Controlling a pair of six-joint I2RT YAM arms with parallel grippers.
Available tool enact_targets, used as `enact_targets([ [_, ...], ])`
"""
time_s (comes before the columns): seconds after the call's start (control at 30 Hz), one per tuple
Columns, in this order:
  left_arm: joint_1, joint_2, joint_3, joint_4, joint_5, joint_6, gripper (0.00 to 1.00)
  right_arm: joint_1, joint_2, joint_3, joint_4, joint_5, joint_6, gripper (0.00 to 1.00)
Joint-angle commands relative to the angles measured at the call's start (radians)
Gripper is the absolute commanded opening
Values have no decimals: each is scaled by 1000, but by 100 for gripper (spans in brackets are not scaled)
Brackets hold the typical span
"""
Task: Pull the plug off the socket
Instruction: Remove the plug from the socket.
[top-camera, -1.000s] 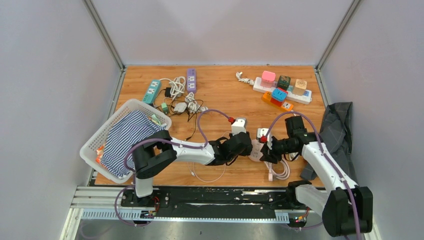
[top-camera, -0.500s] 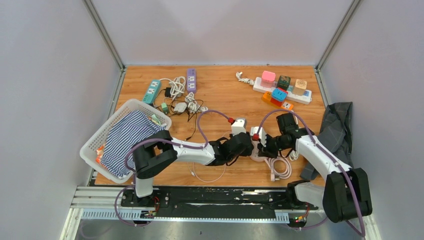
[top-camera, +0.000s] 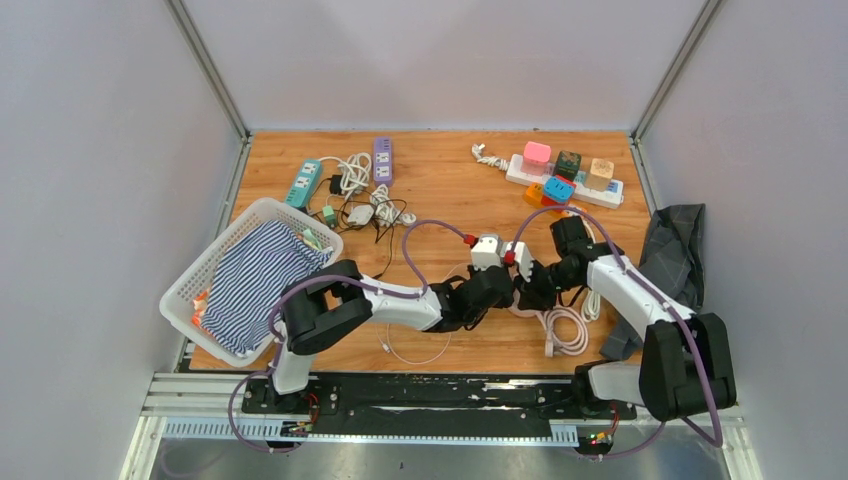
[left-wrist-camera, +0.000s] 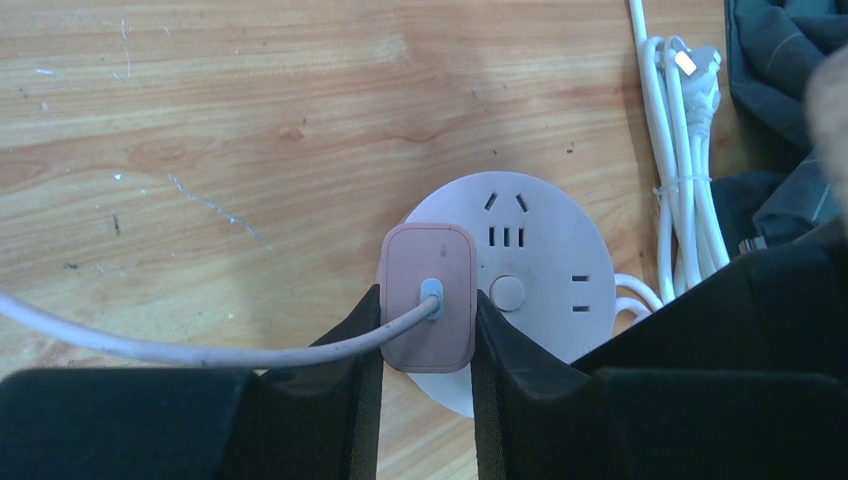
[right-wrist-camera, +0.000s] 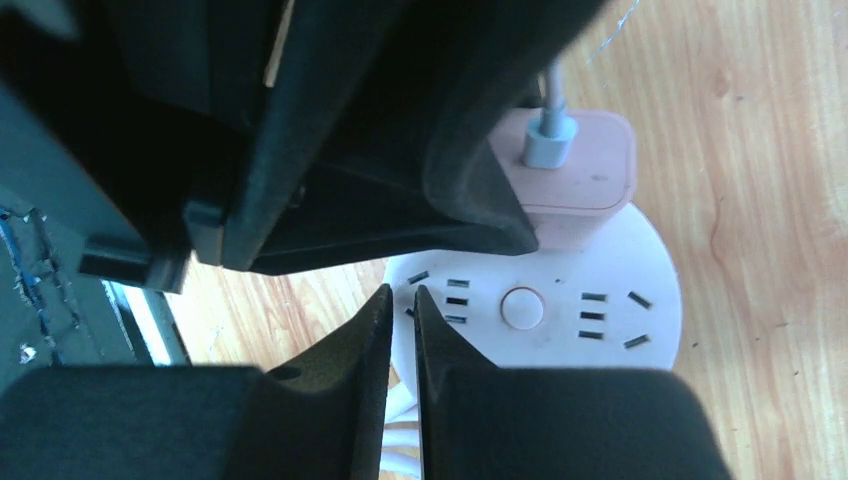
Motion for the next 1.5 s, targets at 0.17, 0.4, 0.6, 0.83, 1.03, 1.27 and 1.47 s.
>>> enact_targets([
  [0.17, -25, 118, -13, -100, -72, 139, 0, -56, 15, 46, -82, 0, 81, 15],
  [0.4, -55, 73, -20, -141, -159, 232, 0, -109, -47, 45, -61, -25, 107, 20],
  [0.6, -89, 107, 45, -228, -220, 265, 0, -109, 4, 36, 7, 94, 188, 22],
  [0.83, -104, 161, 127, -262, -182, 310, 0, -108, 119, 69, -7, 163, 245, 17],
  [1.03, -103, 206, 167, -263, -72, 309, 0, -104, 195, 90, -26, 210, 283, 16],
  [1.27, -63, 173, 114, -259, 31, 128, 0, -105, 286, 117, -61, 261, 304, 15],
  [1.47, -51, 191, 119, -259, 86, 113, 0, -103, 290, 116, -61, 270, 299, 15],
])
